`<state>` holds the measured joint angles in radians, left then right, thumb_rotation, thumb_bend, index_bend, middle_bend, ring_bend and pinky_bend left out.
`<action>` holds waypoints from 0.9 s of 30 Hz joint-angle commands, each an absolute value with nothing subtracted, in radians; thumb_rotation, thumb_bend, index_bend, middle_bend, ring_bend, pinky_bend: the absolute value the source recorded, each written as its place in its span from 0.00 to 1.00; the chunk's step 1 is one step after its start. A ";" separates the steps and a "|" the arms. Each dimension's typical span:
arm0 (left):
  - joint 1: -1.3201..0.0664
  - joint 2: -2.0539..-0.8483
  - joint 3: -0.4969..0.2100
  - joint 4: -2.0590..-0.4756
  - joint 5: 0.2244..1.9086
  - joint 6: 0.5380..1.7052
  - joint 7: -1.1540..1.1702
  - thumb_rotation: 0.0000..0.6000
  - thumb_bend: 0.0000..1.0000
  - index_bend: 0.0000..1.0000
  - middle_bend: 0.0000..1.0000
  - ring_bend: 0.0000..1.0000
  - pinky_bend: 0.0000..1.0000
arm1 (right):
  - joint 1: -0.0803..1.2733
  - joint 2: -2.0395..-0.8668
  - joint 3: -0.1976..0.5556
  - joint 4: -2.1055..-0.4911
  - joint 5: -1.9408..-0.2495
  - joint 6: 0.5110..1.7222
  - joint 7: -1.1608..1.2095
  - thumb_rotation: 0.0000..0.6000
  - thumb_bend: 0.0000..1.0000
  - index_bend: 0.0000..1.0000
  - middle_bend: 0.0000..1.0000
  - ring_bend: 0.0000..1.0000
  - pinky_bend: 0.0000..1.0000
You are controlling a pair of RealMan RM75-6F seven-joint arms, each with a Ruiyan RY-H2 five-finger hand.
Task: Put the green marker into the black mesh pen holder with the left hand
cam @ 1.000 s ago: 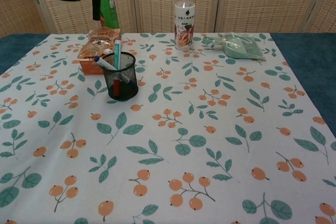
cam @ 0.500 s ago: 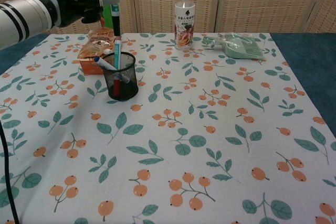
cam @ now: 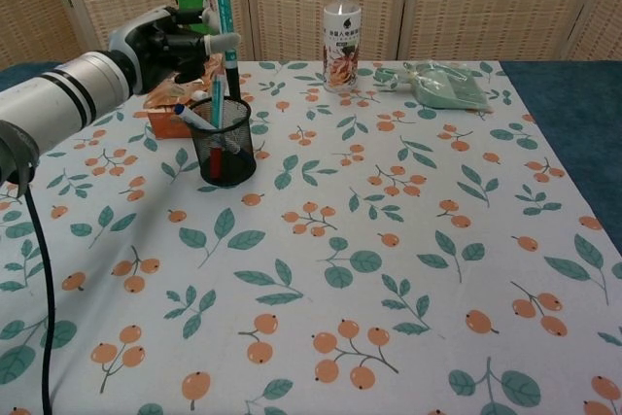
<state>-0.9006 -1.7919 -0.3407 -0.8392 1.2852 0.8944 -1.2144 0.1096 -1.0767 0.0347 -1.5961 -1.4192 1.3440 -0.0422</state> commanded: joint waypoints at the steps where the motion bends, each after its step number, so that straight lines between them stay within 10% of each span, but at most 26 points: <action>1: -0.906 -1.822 -0.331 -0.802 1.304 0.902 -1.229 1.00 0.30 0.60 1.00 0.95 0.95 | 0.109 -1.076 0.034 -1.596 -1.422 1.346 -0.041 1.00 0.20 0.06 0.00 0.00 0.00; 10: -0.904 -1.842 -0.283 -0.762 1.378 0.951 -1.238 1.00 0.23 0.17 0.99 0.88 0.91 | 0.101 -1.074 0.031 -1.601 -1.433 1.361 -0.042 1.00 0.20 0.06 0.00 0.00 0.00; 17: -0.855 -1.776 -0.267 -0.848 1.427 1.079 -1.211 1.00 0.21 0.12 0.93 0.83 0.88 | 0.099 -1.075 0.029 -1.602 -1.443 1.366 -0.044 1.00 0.20 0.06 0.00 0.00 0.00; 27: -0.565 -1.232 -0.112 -1.327 1.510 1.351 -0.420 1.00 0.20 0.04 0.56 0.43 0.70 | 0.088 -1.067 0.017 -1.608 -1.480 1.392 -0.027 1.00 0.20 0.06 0.00 0.00 0.00</action>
<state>-0.7417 -1.5419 -0.2013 -1.0273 1.4770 1.2110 -0.8373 0.0885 -1.0669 0.0175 -1.6066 -1.4795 1.3909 -0.0269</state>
